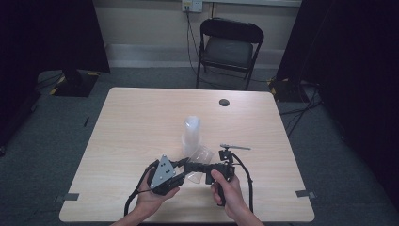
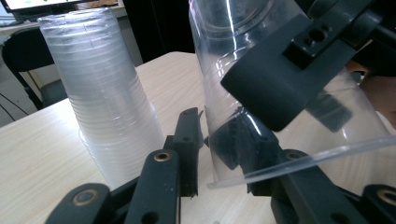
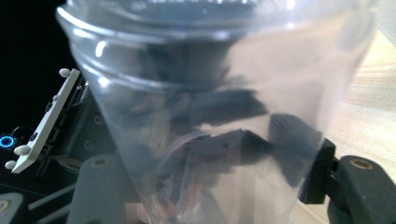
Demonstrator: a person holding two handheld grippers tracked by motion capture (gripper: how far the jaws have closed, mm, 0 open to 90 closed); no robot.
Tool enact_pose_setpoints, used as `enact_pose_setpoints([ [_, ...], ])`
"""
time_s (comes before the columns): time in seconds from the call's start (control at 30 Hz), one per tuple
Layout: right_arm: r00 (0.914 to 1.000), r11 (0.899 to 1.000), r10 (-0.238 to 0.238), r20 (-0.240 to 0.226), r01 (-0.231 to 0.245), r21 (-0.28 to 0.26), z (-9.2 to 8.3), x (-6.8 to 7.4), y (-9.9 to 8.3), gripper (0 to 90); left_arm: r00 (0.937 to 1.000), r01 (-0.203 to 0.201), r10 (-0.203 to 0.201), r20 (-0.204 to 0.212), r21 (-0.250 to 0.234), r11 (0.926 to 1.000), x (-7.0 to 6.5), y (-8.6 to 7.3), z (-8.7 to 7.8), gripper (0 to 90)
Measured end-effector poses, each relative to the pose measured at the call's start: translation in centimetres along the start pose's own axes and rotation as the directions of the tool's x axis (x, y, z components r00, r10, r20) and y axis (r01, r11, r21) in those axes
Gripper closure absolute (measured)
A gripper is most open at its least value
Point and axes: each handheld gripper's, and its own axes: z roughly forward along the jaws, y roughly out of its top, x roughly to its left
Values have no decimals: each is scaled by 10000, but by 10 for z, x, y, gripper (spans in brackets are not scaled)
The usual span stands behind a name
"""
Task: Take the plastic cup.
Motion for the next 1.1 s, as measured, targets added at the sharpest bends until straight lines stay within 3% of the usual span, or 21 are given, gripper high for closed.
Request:
enact_pose_setpoints([
  [0.13,9998,9998,182,-23,-182,31,1,-1,0,365,9999,-78,77,-126,-65,9999,-3,0,0,714],
  [0.3,9994,9996,269,-202,-267,94,1,-1,-1,340,9999,-85,83,-87,-148,9999,-1,2,-1,791],
  [0.47,9999,9999,-160,-34,159,-59,1,3,-1,270,10000,-39,38,-59,-186,9998,0,2,-2,841],
  [0.5,9992,9994,-330,239,332,-59,1,4,-1,242,9999,-44,42,-111,-159,9999,2,1,-3,854],
  [0.77,9989,9991,-386,282,391,-143,0,4,-1,231,9998,46,-48,-171,-78,10000,5,0,-2,868],
  [0.9,9986,9987,-450,290,456,-216,-3,4,-1,215,9990,257,-261,-374,-120,9996,11,-2,-4,874],
  [1.1,9943,9961,-822,679,842,-264,-6,4,0,220,9973,647,-638,-376,227,9976,18,-4,-4,879],
])
